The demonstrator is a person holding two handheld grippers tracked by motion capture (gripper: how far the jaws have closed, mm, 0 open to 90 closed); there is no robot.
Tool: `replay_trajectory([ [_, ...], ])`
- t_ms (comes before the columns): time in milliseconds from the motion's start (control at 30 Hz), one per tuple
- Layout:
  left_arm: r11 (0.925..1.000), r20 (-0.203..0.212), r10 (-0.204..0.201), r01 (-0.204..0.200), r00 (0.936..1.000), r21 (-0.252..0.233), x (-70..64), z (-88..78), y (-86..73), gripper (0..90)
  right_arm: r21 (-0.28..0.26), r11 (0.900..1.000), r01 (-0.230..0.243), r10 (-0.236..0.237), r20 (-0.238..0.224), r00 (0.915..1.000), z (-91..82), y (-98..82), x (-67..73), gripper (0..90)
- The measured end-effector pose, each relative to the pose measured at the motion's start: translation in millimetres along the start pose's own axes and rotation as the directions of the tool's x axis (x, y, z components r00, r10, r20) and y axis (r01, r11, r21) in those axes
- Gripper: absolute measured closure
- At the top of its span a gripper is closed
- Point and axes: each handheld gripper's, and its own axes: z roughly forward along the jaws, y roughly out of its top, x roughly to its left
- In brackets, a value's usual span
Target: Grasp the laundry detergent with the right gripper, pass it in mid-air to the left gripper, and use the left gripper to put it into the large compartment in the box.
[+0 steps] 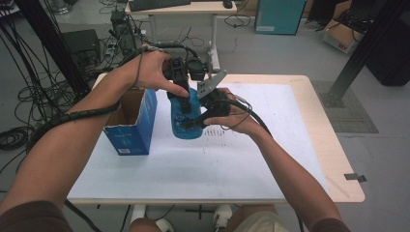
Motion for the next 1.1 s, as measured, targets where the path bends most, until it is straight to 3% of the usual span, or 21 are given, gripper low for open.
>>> replay_trajectory([
  [467,1.0000,-0.017,0.002,-0.002,0.9999,-0.002,-0.7,2.0,0.0,35.5,0.009,1.000,0.004,-0.004,0.005,1.0000,1.4,-0.7,-0.2,42.9],
  [1000,0.9996,-0.006,0.013,-0.013,0.9999,0.025,0.6,2.6,-0.1,35.9,0.024,1.000,-0.005,0.005,0.001,1.0000,1.8,-0.5,0.7,42.3],
  [1100,0.9999,0.001,0.000,0.000,1.0000,0.011,0.2,2.4,-0.3,36.0,0.016,1.000,0.002,-0.002,-0.001,1.0000,2.0,-0.5,-0.4,42.3],
])
